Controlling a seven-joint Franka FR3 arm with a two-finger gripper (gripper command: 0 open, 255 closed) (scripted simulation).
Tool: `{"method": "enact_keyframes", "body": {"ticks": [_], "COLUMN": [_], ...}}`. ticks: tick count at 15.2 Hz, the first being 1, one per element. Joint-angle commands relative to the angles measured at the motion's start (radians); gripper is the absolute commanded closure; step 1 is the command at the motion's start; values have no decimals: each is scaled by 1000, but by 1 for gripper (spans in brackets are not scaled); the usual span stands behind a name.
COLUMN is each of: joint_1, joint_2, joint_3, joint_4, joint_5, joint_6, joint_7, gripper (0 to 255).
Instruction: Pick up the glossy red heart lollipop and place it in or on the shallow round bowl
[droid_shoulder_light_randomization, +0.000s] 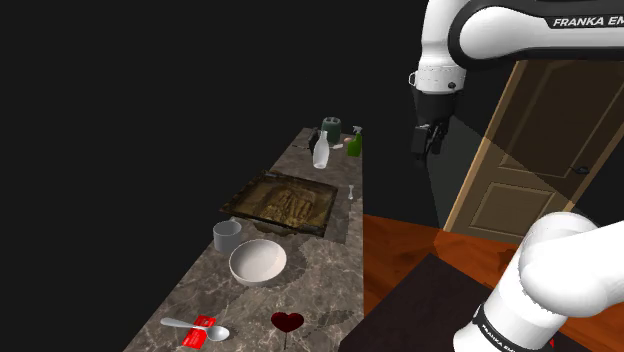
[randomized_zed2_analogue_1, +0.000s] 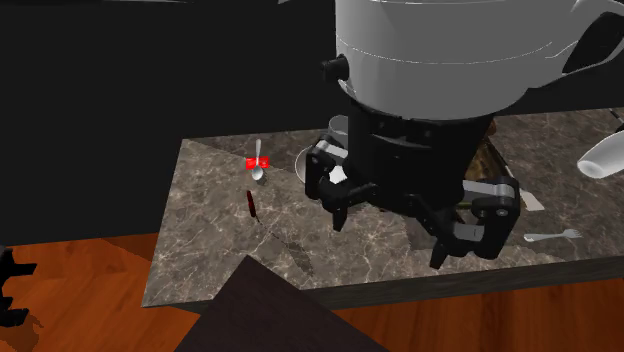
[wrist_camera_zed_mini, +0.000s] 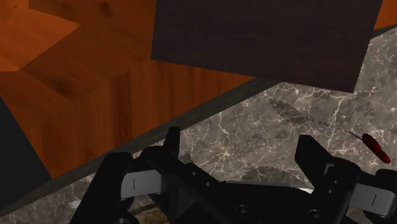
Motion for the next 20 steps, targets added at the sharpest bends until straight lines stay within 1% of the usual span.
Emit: {"method": "enact_keyframes", "body": {"ticks": [1,6,11,16,20], "joint_1": [0,62,131,208,275], "joint_2": [0,-26,-13,50,142], "joint_3": [0,9,26,48,68], "joint_4": [0,-162,-299,-407,-468], "joint_5": [0,51,103,158,204], "joint_6": [0,202,420,660,869], "joint_7": [0,-27,-58,-93,-124], "gripper": [0,0,0,0,0]}}
